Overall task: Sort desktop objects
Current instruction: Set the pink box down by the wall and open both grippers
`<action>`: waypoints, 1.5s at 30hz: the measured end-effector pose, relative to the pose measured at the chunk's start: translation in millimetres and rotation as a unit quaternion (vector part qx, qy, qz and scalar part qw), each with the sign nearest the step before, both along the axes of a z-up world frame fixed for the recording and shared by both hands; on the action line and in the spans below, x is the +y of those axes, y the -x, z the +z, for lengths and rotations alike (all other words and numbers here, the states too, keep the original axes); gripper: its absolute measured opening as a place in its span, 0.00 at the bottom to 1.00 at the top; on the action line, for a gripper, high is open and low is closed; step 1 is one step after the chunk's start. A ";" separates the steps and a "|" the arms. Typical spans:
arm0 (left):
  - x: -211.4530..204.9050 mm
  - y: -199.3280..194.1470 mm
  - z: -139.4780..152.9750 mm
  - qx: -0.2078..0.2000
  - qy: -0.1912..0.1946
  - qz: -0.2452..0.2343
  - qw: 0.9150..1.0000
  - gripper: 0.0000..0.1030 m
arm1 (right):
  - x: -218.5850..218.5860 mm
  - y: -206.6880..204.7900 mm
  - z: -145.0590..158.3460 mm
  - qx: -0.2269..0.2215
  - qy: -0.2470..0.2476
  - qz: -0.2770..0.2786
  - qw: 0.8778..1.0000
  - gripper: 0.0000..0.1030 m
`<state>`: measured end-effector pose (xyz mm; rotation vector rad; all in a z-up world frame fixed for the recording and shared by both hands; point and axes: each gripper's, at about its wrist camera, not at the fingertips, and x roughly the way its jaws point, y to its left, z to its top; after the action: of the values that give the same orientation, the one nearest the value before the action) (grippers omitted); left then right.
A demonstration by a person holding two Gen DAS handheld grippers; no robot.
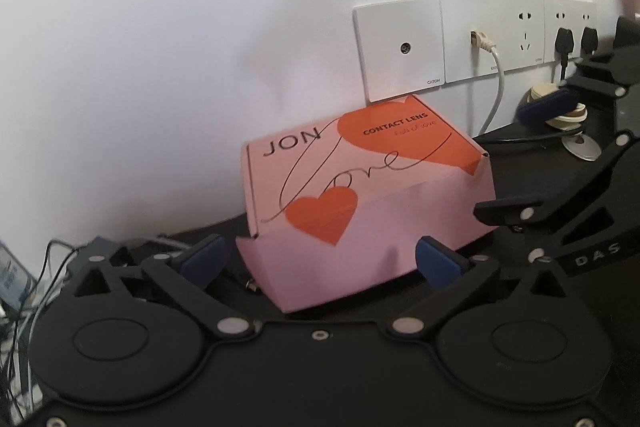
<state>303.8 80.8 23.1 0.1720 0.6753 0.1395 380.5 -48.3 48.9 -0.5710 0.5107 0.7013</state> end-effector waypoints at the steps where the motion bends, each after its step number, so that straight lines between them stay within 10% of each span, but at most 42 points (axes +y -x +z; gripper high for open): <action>1: 0.4 4.2 0.9 0.000 0.000 0.001 1.000 1.00 | -3.0 1.8 1.3 0.006 -0.009 -0.004 1.000 0.86; 10: -4.9 49.8 9.2 0.003 0.010 -0.007 1.000 1.00 | -28.4 36.8 10.4 0.035 -0.074 -0.056 0.995 0.99; 45: -9.9 249.6 3.5 -0.020 0.086 -0.042 0.995 1.00 | -80.9 214.3 -4.8 0.048 -0.139 -0.166 0.975 0.99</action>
<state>54.2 71.0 26.6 0.0321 0.6355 0.0029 166.2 -129.2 44.1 -0.1813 0.5705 0.4707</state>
